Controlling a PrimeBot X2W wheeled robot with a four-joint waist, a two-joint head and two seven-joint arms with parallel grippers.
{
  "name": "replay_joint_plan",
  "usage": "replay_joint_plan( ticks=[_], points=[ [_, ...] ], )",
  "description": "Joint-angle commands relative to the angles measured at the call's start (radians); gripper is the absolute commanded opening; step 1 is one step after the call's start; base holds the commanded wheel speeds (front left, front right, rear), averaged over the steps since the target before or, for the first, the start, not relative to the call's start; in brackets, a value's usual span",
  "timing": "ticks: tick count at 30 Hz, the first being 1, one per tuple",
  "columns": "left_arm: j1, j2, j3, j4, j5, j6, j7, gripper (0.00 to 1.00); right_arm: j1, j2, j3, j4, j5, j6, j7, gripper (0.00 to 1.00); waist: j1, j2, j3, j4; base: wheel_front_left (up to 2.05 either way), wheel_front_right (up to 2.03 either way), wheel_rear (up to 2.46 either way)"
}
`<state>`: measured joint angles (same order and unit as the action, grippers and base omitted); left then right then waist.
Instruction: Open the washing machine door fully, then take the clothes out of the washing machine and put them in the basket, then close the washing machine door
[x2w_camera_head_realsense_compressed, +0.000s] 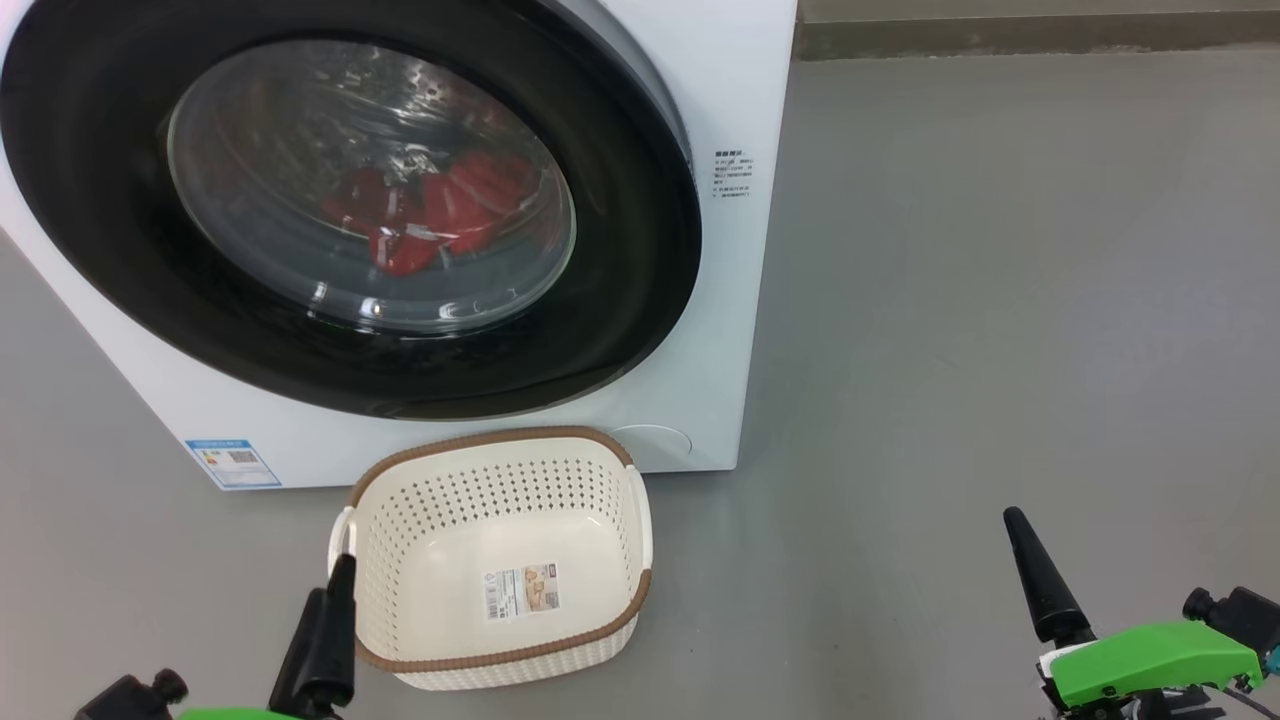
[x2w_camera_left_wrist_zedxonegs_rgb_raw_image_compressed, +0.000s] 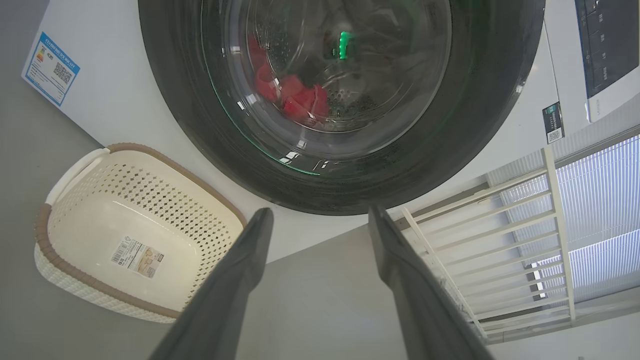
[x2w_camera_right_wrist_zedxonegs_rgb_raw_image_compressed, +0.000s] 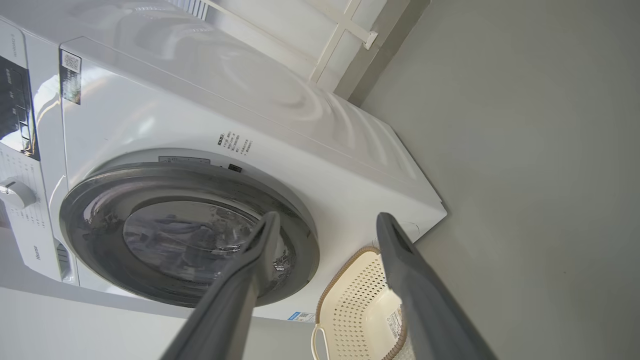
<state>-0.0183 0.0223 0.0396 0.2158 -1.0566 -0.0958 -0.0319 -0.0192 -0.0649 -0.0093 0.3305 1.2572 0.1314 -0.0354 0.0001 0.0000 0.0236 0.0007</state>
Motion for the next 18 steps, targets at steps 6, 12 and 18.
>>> replay_joint_plan(
  ticks=[6, 12, 18],
  points=[
    [-0.005, 0.018, 0.000, -0.039, 0.111, 0.020, -0.028, 1.00, -0.013, -0.028, 0.033, -0.024, -0.096, 0.000, -0.024, 1.00, -0.0001, 0.0000, 0.002, -0.001, 0.00, 0.00, 0.00],
    [0.004, 0.019, -0.013, -0.046, 0.202, 0.029, -0.046, 1.00, -0.008, -0.035, 0.046, -0.029, -0.178, 0.000, -0.042, 1.00, -0.0001, 0.0000, 0.000, -0.002, 0.00, 0.00, 0.00],
    [0.011, 0.020, -0.030, -0.063, 0.295, 0.032, -0.063, 1.00, -0.004, -0.043, 0.062, -0.033, -0.247, 0.000, -0.060, 1.00, -0.0001, 0.0000, 0.002, -0.003, 0.00, 0.00, 0.00]
  ],
)
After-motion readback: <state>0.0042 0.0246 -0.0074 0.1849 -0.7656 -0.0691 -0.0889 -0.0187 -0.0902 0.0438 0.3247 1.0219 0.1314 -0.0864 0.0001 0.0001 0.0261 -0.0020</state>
